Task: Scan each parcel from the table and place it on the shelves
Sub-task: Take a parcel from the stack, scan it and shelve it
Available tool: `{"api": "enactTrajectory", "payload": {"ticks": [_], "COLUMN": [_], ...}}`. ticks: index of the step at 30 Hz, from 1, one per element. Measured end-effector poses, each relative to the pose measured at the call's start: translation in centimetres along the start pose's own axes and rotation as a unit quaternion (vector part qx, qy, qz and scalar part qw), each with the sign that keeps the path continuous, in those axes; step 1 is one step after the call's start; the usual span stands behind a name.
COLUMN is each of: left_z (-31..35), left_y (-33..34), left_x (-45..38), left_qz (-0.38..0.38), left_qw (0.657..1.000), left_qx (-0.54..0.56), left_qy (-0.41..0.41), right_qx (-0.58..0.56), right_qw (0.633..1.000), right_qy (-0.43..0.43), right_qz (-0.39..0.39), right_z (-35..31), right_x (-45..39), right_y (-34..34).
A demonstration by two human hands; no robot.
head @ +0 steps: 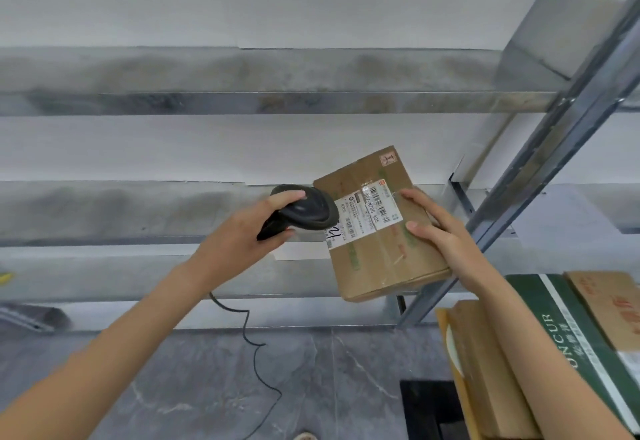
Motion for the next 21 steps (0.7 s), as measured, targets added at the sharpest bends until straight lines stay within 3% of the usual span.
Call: {"api": "enactTrajectory", "payload": {"ticks": [21], "left_z": [0.51], "left_y": [-0.27], "left_x": [0.38], "left_qz": [0.012], "left_qw": [0.995], "left_qx": [-0.041], "left_qy": [0.087], "right_qx": [-0.026], "right_qw": [1.000], "right_qy": [-0.006], "right_qz": [0.011], "right_z": [-0.56], "right_x": [0.08], "right_y": [0.35]}}
Point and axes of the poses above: each hand's wrist, its own x-axis away from the middle knuckle, its own y-axis out of the palm, z = x × y, the point moved 6 cm from there along -x, towards the middle knuckle, and after that the axes turned 3 degrees about x, right-handed, at the moved point
